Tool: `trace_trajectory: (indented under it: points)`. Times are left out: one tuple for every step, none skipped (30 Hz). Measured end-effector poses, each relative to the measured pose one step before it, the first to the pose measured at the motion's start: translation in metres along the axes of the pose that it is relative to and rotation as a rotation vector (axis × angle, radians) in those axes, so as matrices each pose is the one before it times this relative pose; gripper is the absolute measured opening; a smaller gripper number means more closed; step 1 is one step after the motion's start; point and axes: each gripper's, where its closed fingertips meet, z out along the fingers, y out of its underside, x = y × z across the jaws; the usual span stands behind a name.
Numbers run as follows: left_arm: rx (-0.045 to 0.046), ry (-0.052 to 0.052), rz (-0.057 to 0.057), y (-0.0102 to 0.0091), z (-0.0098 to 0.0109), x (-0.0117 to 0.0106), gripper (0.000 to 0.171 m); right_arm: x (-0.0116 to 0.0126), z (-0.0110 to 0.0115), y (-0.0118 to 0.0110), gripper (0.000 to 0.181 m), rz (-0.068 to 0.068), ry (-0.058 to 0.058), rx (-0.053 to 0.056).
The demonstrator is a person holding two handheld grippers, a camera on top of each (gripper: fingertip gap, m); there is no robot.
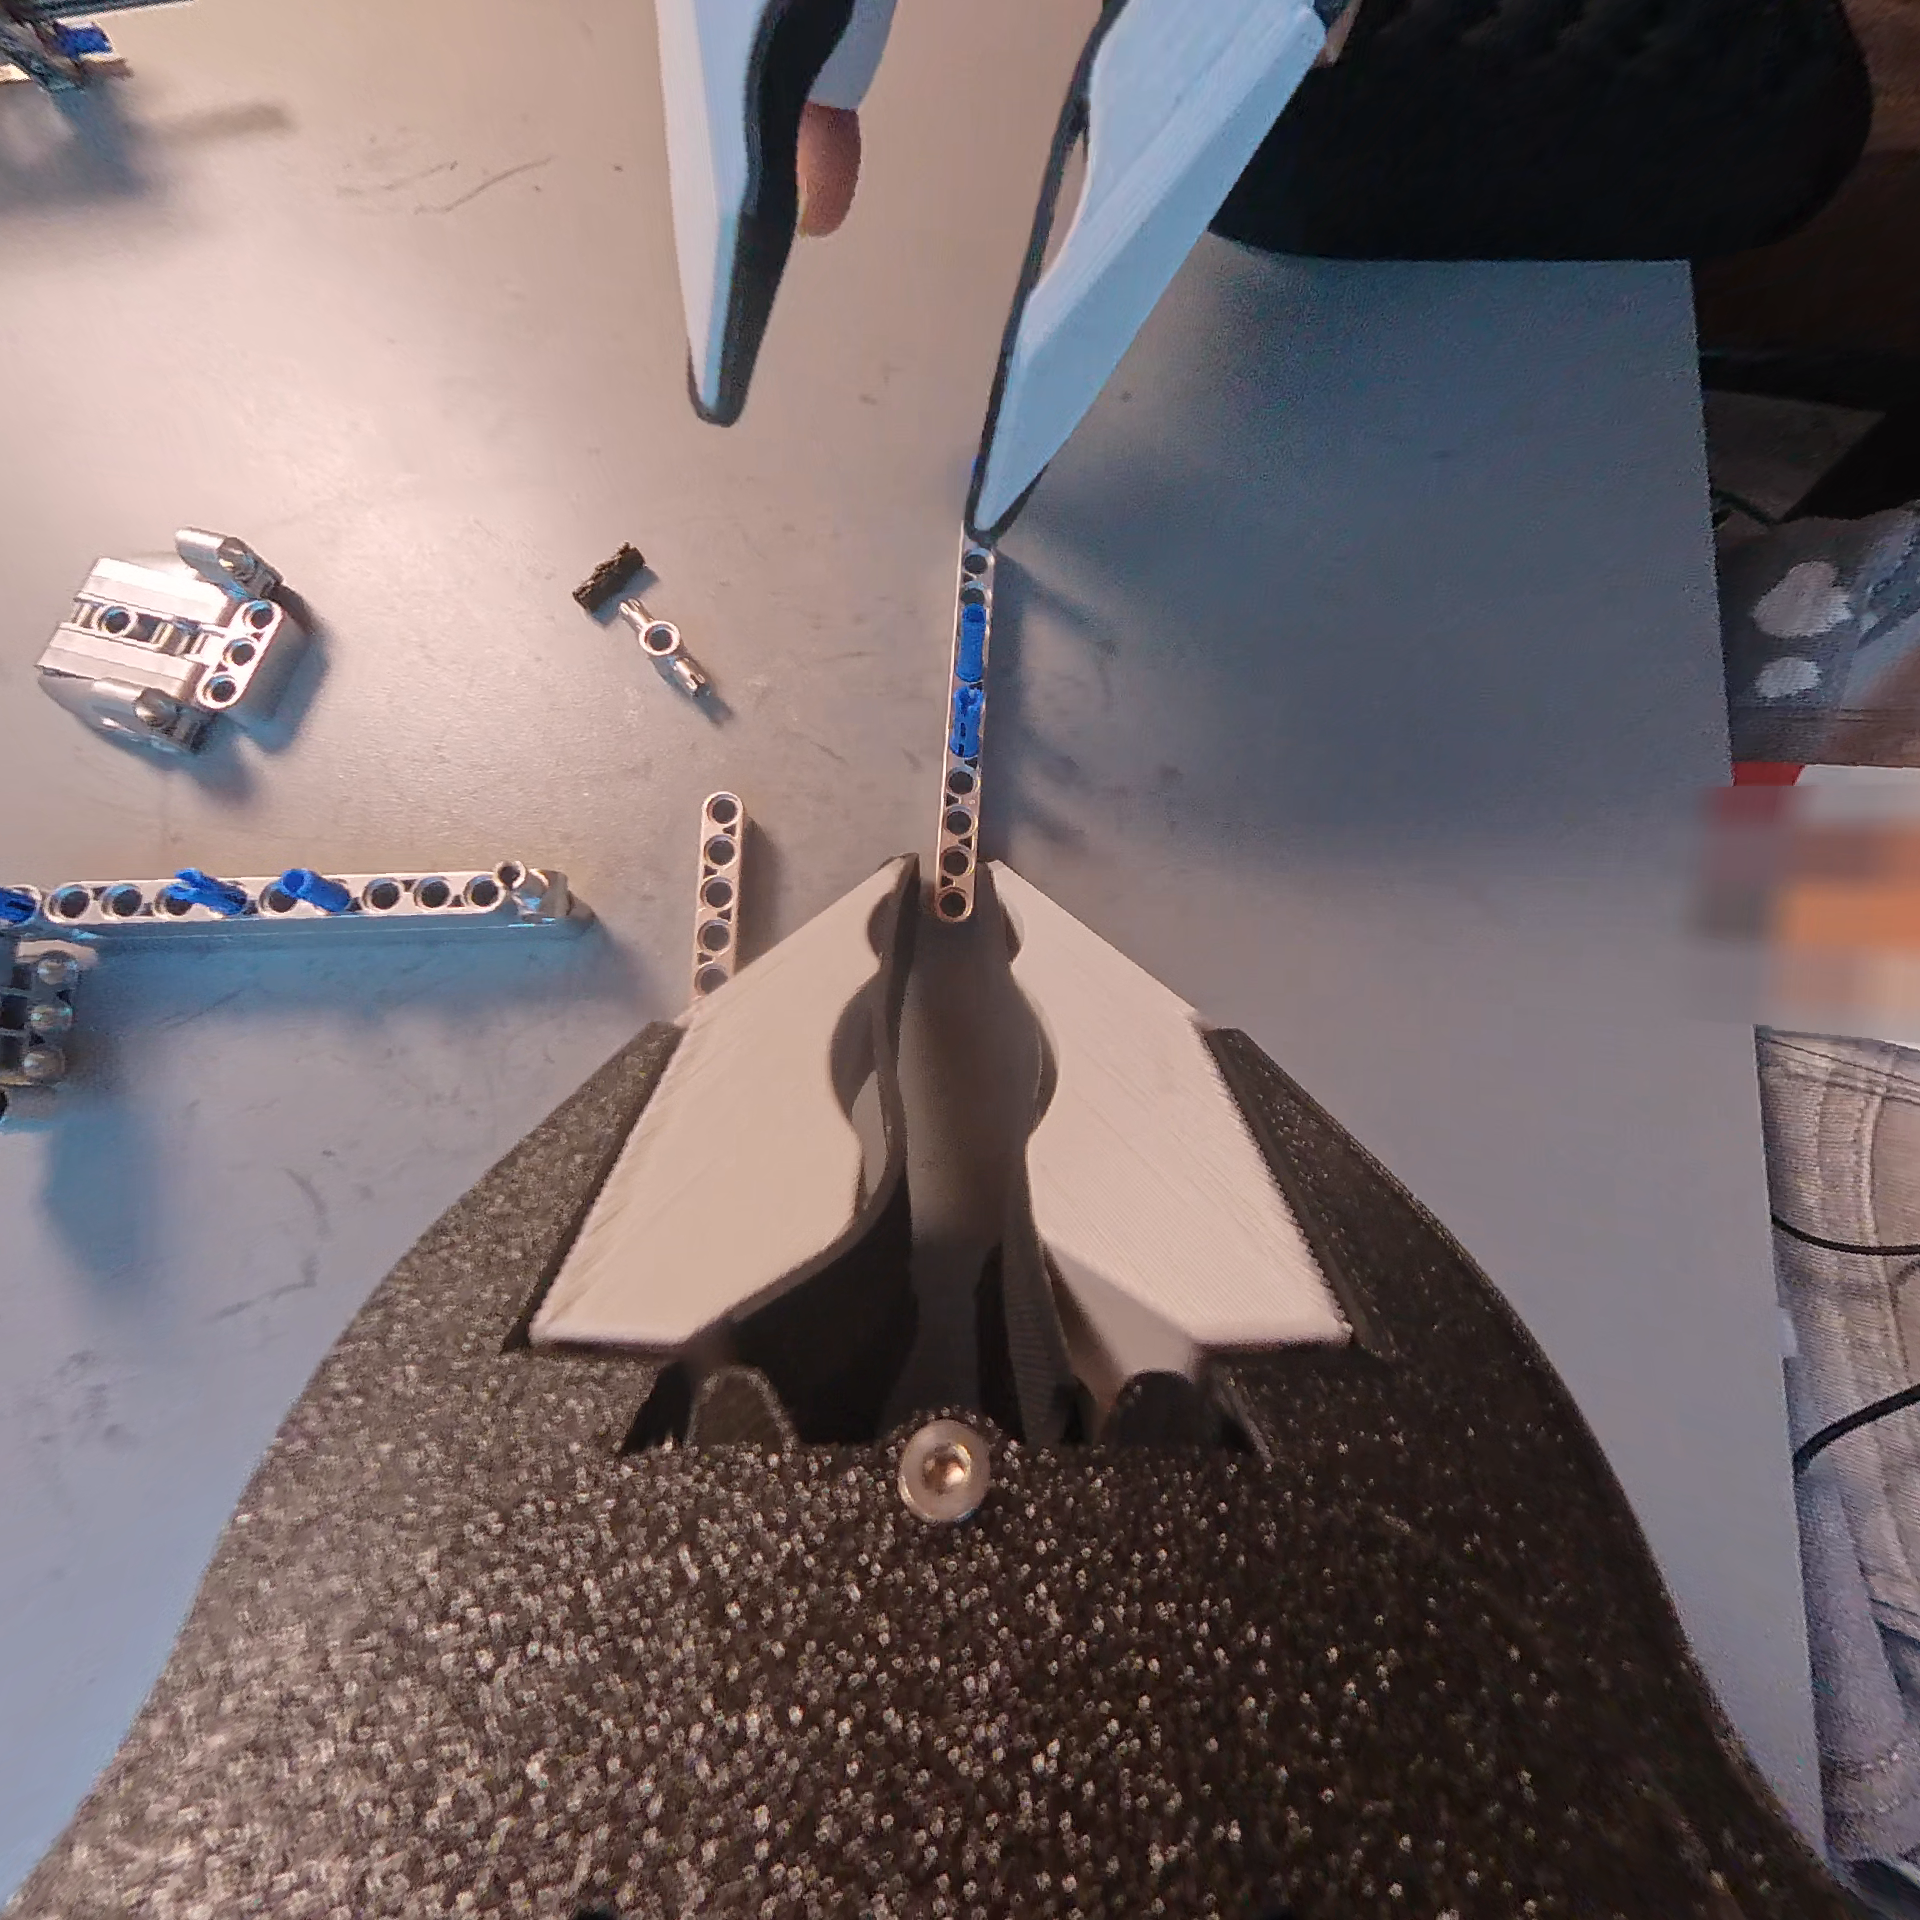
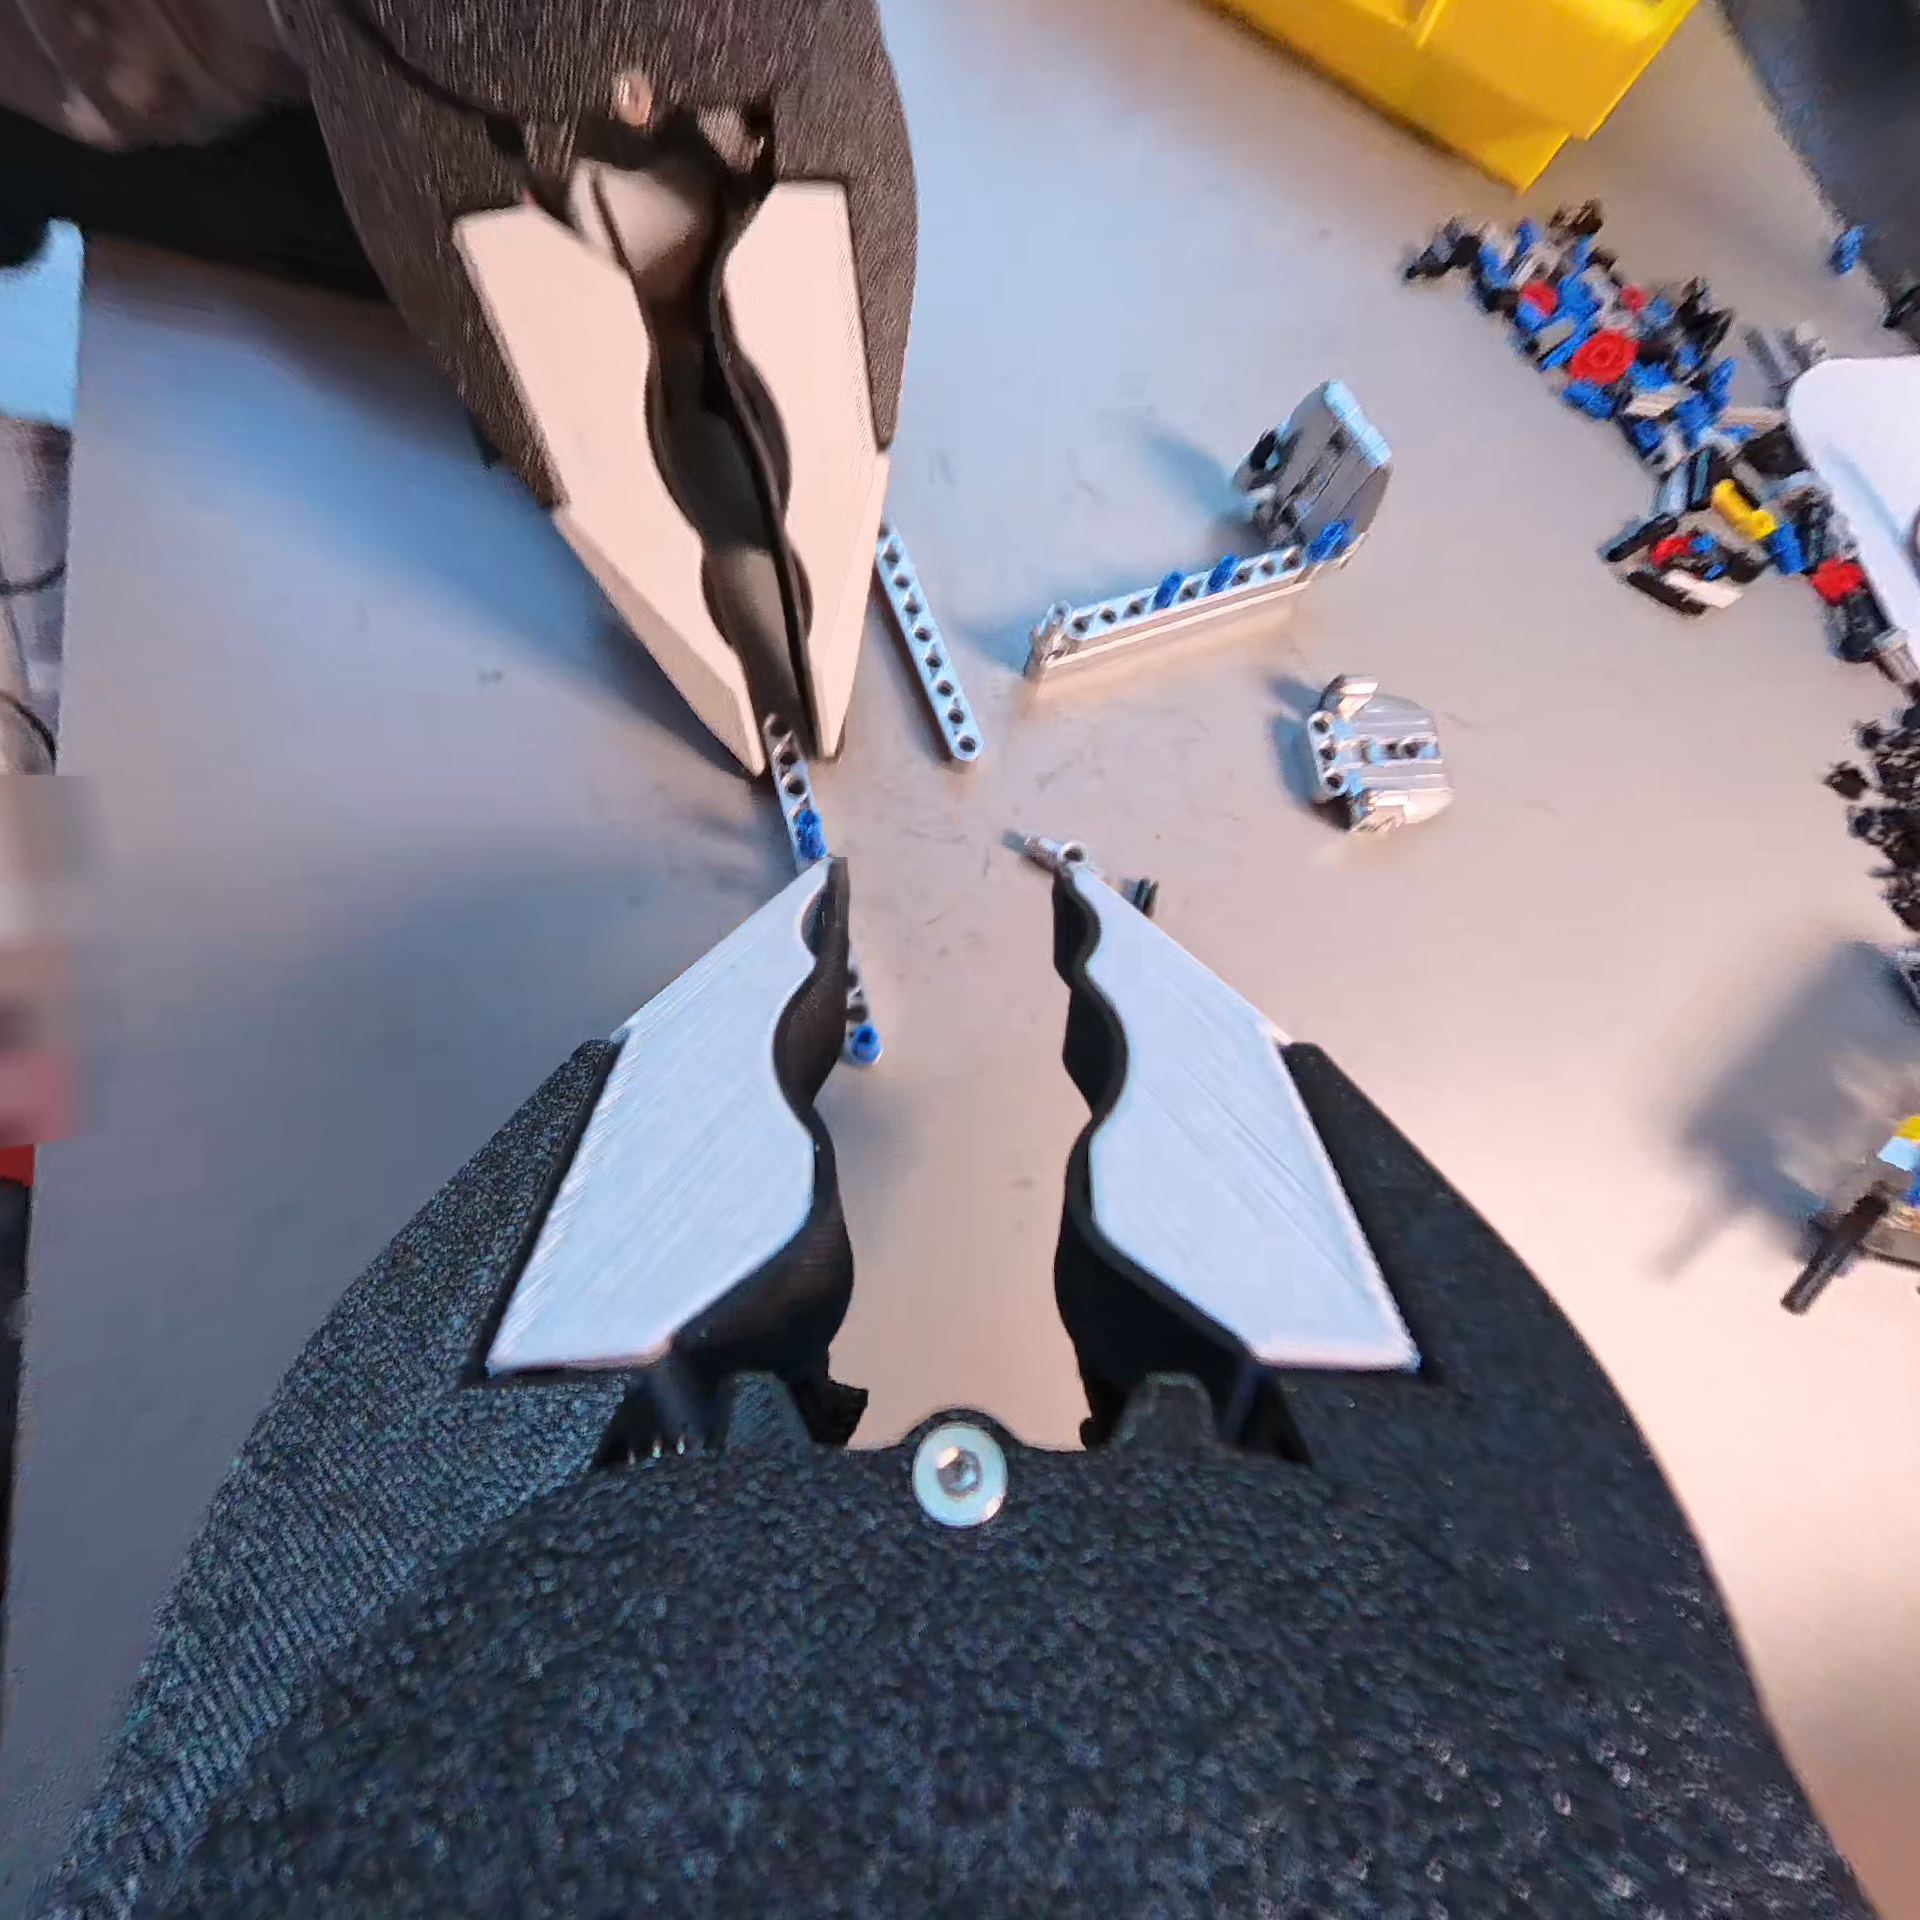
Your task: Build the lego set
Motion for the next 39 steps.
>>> trace_trajectory:
  points:
    - [0.00358,-0.0063,0.004,-0.00001,-0.00018,-0.0018,0.011,0.00495,0.00048,-0.00491,0.038,0.013,0.008,0.0491]
    - [0.00564,-0.001,0.0004,0.0,-0.00024,-0.00144,0.013,0.0061,0.00024,-0.00605,0.038,0.0086,0.0136,0.0498]
    - [0.00741,0.0037,-0.0039,0.0001,-0.0001,-0.00113,0.013,0.00762,-0.00013,-0.00727,0.038,0.0044,0.0202,0.0533]
    - [0.00739,0.0059,-0.0072,0.00001,-0.00019,-0.00087,0.014,0.00805,-0.00028,-0.00736,0.038,0.0048,0.0196,0.0508]
    - [0.00469,0.0031,-0.006,0.00009,-0.00035,-0.00084,0.014,0.00871,-0.0004,-0.00732,0.038,0.0074,0.0201,0.0475]
    - [0.00156,-0.0032,0.0005,0.0002,-0.00028,-0.00119,0.013,0.00936,-0.00057,-0.00689,0.037,0.0094,0.0215,0.045]
    - [0.0008,-0.0017,0.0052,0.00018,-0.00025,-0.00032,0.014,0.00905,-0.00036,-0.00579,0.037,0.0102,0.0191,0.0401]
    - [-0.00002,-0.0013,0.0068,0.00009,-0.0002,0.00013,0.014,0.0091,-0.00027,-0.00431,0.037,0.011,0.0206,0.0351]
    - [-0.00051,-0.003,0.0103,-0.0001,-0.00007,0.00007,0.014,0.00888,-0.00031,-0.00324,0.037,0.0107,0.0234,0.0324]
    - [-0.00034,-0.005,0.0138,0.00001,-0.00021,0.00004,0.014,0.00817,-0.00043,-0.0021,0.037,0.0114,0.0252,0.0317]
    - [0.0,-0.0065,0.0139,-0.00008,-0.00002,-0.00004,0.014,0.00747,-0.00075,-0.00126,0.037,0.0143,0.0297,0.0335]
    - [0.00023,-0.0057,0.0098,-0.00013,-0.00002,0.00008,0.014,0.00563,-0.00128,-0.00046,0.036,0.0164,0.0254,0.0331]
    - [0.00062,-0.0035,0.0061,-0.00014,-0.00006,0.0,0.014,0.00351,-0.00185,0.00024,0.035,0.0165,0.0159,0.0263]
    - [0.00127,-0.0012,0.0047,-0.00003,0.00006,0.00007,0.014,0.00174,-0.00298,-0.00297,0.035,0.0117,0.0067,0.0239]
    - [0.00123,0.0003,0.0047,-0.00012,-0.00014,-0.00008,0.014,0.00262,-0.00388,-0.00406,0.034,-0.0062,0.0168,0.0233]
    - [0.00121,0.0008,0.0049,-0.00008,-0.00002,-0.00009,0.014,0.00384,-0.00369,-0.00311,0.034,-0.0047,0.0253,0.0219]
    - [0.00217,-0.0002,0.005,-0.00011,-0.00023,-0.00023,0.014,0.00266,-0.00342,-0.00187,0.034,0.0052,0.0149,0.0192]
    - [0.00319,-0.0039,0.0043,-0.00001,-0.00043,-0.00102,0.014,0.00093,-0.00264,-0.00075,0.034,0.0149,0.0022,0.0117]
    - [0.00853,-0.0079,0.0024,-0.00083,-0.00119,-0.00194,0.014,0.00098,-0.00196,-0.00076,0.035,0.0135,0.0019,0.0088]
    - [0.01855,-0.0062,-0.0025,-0.00231,-0.00225,-0.00209,0.014,0.00129,-0.00173,-0.0017,0.035,0.0037,0.006,0.0104]
    - [0.02906,0.0012,-0.0097,-0.004,-0.00352,-0.00187,0.014,0.00115,-0.00113,-0.00153,0.036,-0.0027,0.0065,0.0085]
    - [0.04088,0.0048,-0.0174,-0.00584,-0.00455,-0.00196,0.014,0.00115,-0.00042,-0.00076,0.036,-0.0036,0.0065,0.0041]
    - [0.05238,0.0062,-0.0238,-0.00776,-0.00551,-0.00243,0.014,0.00088,-0.00002,-0.00016,0.036,-0.0027,0.0058,0.0025]
    - [0.06178,0.0038,-0.0289,-0.00941,-0.00634,-0.00328,0.014,0.00001,0.0003,0.00021,0.036,-0.0017,0.0015,0.0012]
    - [0.06735,-0.0063,-0.031,-0.01033,-0.00679,-0.00503,0.016,-0.00033,0.00058,0.00083,0.036,-0.0009,-0.0005,-0.0019]
    - [0.06636,-0.0139,-0.028,-0.01014,-0.00668,-0.00618,0.018,-0.00082,0.00064,0.00079,0.036,-0.0014,-0.0023,-0.004]
    - [0.06135,-0.0224,-0.0234,-0.00918,-0.00628,-0.00732,0.02,-0.00055,0.00059,0.00016,0.036,-0.0074,0.0008,-0.0019]
    - [0.05545,-0.0326,-0.0188,-0.00816,-0.00546,-0.0084,0.024,-0.00033,0.00055,-0.00005,0.036,-0.0087,0.0025,0.0002]
    - [0.04929,-0.0372,-0.0131,-0.00727,-0.00477,-0.00856,0.027,0.00004,0.00051,0.00031,0.036,-0.0073,0.0052,-0.0017]
    - [0.04289,-0.037,-0.0086,-0.00629,-0.00391,-0.00789,0.03,-0.0001,0.00072,0.00037,0.036,-0.0052,0.0031,-0.0028]
    - [0.03628,-0.0329,-0.0062,-0.00533,-0.00315,-0.00672,0.031,0.00018,0.00087,0.00081,0.036,-0.001,0.0022,-0.0048]
    - [0.02902,-0.0309,-0.0043,-0.00427,-0.00244,-0.00588,0.032,0.00158,0.00088,0.0005,0.035,0.0012,0.0104,-0.003]
    - [0.02191,-0.0289,-0.0006,-0.00338,-0.00167,-0.0054,0.032,0.00176,0.00112,0.00036,0.034,0.0013,0.009,-0.0025]
    - [0.01672,-0.0331,0.0059,-0.00277,-0.00085,-0.00591,0.033,0.00141,0.00165,0.00075,0.034,0.0031,0.0039,-0.0051]
    - [0.01627,-0.0432,0.0213,-0.00363,0.00004,-0.00789,0.033,0.00243,0.00203,0.00071,0.033,0.0059,0.009,-0.0054]
    - [0.02005,-0.0556,0.0411,-0.00611,0.0016,-0.01096,0.033,0.00256,0.00207,0.0002,0.033,0.0073,0.0086,-0.0023]
    - [0.01917,-0.0675,0.0537,-0.00937,0.00405,-0.0147,0.032,0.00199,0.00204,-0.00001,0.032,0.0084,0.0052,-0.0002]
    - [0.00695,-0.0634,0.0555,-0.01058,0.00729,-0.01666,0.027,0.00237,0.00178,-0.00015,0.032,0.0099,0.008,0.0016]
    - [0.00029,-0.0436,0.0497,-0.01114,0.0105,-0.01608,0.025,0.00161,0.00149,-0.00048,0.031,0.01,0.0047,0.0031]
